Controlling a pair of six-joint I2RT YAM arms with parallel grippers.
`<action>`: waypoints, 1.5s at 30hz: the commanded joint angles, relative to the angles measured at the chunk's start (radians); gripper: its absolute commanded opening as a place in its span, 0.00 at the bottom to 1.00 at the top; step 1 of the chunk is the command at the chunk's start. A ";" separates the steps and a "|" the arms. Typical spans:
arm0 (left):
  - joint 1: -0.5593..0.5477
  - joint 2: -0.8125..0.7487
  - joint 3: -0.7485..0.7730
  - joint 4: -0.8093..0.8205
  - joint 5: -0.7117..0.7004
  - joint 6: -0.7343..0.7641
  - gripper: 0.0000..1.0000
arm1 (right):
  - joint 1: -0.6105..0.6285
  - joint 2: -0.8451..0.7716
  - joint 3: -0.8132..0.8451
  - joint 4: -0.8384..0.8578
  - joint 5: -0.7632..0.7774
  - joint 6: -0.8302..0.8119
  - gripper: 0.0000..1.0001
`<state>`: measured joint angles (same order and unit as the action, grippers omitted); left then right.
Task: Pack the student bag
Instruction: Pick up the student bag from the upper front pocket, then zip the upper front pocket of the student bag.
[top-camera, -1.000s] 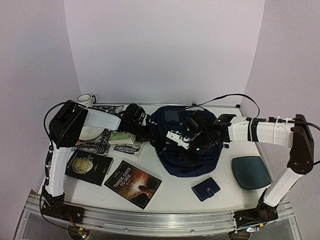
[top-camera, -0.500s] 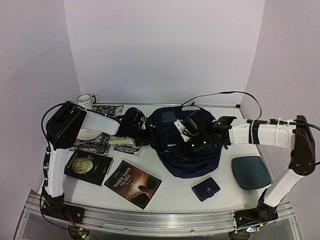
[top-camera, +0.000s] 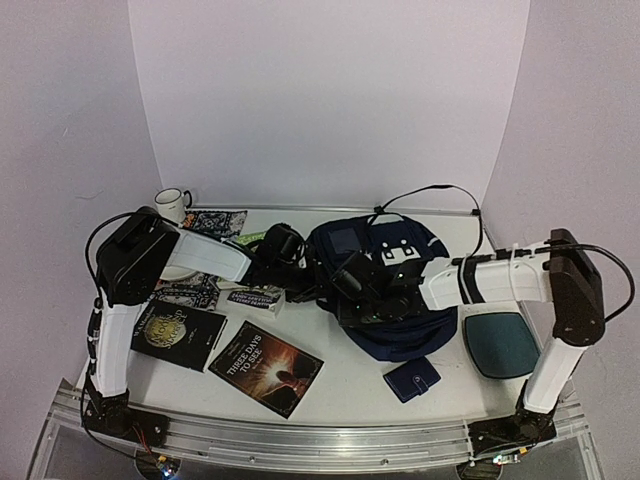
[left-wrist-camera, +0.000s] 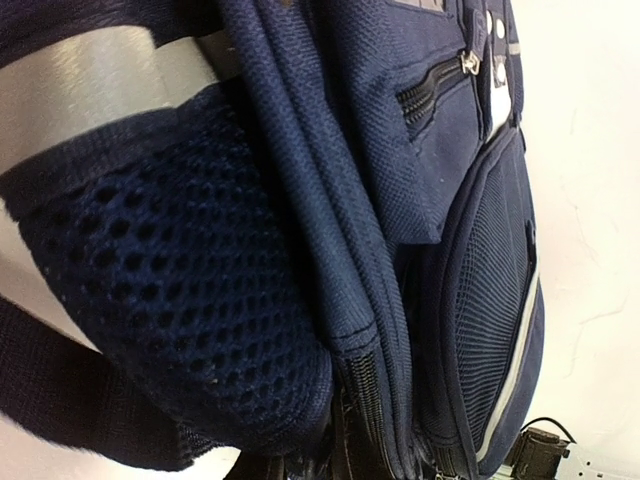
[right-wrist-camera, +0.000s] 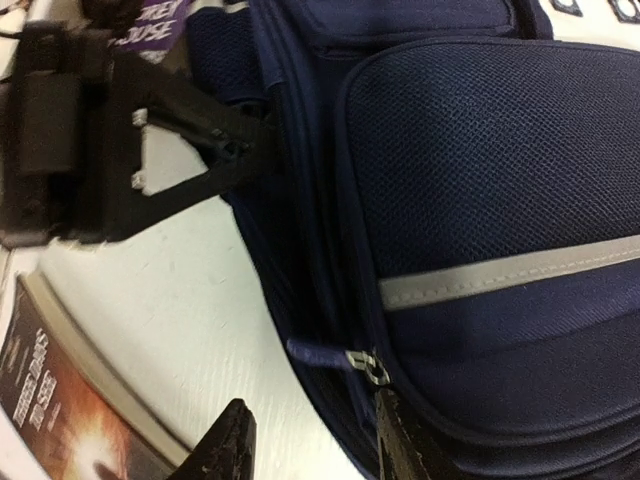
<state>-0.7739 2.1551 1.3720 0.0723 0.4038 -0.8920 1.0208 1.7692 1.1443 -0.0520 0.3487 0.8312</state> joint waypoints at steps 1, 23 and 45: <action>-0.015 -0.069 0.006 0.080 0.009 -0.008 0.00 | 0.004 0.050 0.051 -0.065 0.145 0.099 0.45; -0.051 -0.092 -0.014 0.080 -0.052 0.019 0.00 | 0.002 0.103 0.060 -0.199 0.377 0.136 0.18; 0.105 -0.022 0.049 -0.053 -0.101 0.151 0.00 | -0.054 -0.178 -0.151 -0.303 0.210 -0.128 0.00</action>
<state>-0.7606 2.1536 1.3633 0.0902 0.3657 -0.8136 0.9941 1.6557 1.0421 -0.2143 0.5519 0.7942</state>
